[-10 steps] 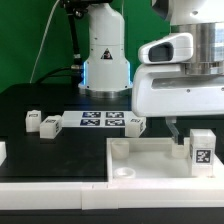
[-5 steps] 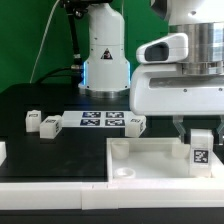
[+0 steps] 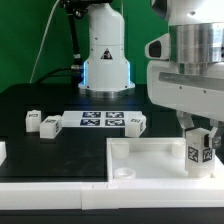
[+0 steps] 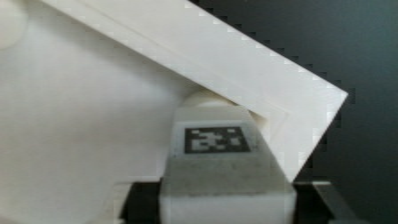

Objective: Assemble one leg

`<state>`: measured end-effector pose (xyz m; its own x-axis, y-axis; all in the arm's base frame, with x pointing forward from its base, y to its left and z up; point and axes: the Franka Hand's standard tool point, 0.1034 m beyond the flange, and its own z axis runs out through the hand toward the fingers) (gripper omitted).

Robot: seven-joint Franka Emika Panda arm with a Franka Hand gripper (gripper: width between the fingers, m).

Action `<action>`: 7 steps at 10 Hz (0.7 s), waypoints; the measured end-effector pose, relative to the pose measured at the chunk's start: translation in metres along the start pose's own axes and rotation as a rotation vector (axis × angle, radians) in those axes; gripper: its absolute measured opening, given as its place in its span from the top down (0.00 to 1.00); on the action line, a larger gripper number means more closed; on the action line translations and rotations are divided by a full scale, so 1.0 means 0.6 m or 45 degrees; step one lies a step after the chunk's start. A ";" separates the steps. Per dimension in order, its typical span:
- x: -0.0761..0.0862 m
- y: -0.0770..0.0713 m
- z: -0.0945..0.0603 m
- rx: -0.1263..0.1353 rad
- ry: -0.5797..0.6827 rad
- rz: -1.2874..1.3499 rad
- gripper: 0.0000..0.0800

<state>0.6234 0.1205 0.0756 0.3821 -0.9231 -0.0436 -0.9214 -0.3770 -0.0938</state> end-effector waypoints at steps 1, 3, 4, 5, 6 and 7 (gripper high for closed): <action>-0.001 -0.001 0.001 -0.002 -0.005 0.209 0.64; -0.004 -0.003 0.001 -0.005 0.002 0.467 0.64; -0.001 -0.003 0.001 0.000 -0.009 0.593 0.64; 0.000 -0.004 0.001 0.006 -0.015 0.641 0.64; 0.000 -0.004 0.001 0.006 -0.015 0.611 0.64; 0.000 -0.004 0.001 0.006 -0.015 0.551 0.64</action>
Offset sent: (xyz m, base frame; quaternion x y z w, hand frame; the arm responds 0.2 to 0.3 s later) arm 0.0029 -0.0094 -0.0047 -0.0111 0.0078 0.2566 0.9664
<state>0.6254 0.1216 0.0750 -0.0389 -0.9950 -0.0915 -0.9966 0.0453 -0.0687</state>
